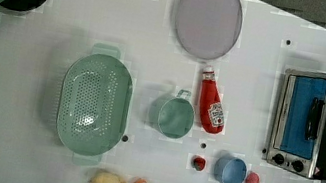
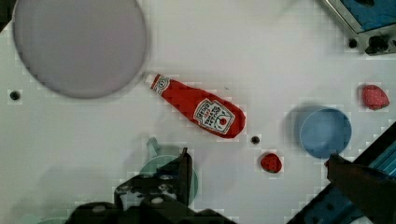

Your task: Pick Ketchup from the table and place it in strainer.

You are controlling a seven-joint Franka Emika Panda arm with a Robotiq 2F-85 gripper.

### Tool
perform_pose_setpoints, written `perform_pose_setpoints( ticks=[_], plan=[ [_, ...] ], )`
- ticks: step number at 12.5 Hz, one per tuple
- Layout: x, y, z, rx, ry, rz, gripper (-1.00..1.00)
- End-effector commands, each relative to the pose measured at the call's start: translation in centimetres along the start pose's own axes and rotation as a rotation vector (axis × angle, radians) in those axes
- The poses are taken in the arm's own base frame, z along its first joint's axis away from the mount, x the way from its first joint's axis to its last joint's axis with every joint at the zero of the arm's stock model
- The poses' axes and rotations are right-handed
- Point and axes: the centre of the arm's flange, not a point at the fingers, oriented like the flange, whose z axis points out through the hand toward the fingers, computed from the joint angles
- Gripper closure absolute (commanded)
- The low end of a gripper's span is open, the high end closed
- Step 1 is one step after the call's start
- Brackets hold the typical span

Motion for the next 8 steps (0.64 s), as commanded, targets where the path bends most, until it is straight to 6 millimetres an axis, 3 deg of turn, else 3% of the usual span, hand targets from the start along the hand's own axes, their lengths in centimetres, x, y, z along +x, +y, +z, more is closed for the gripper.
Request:
perform_pose_setpoints(
  ticks=[1,5,8],
  plan=[
    [1.2,-0.8,7.2,-0.058,-0.088,-0.204,-1.00],
    [1.3,-2.0,15.2,-0.056,-0.138,-0.639,-1.00],
    [1.5,-2.5,19.6,-0.011,-0.075,-0.905,-1.00]
  ],
)
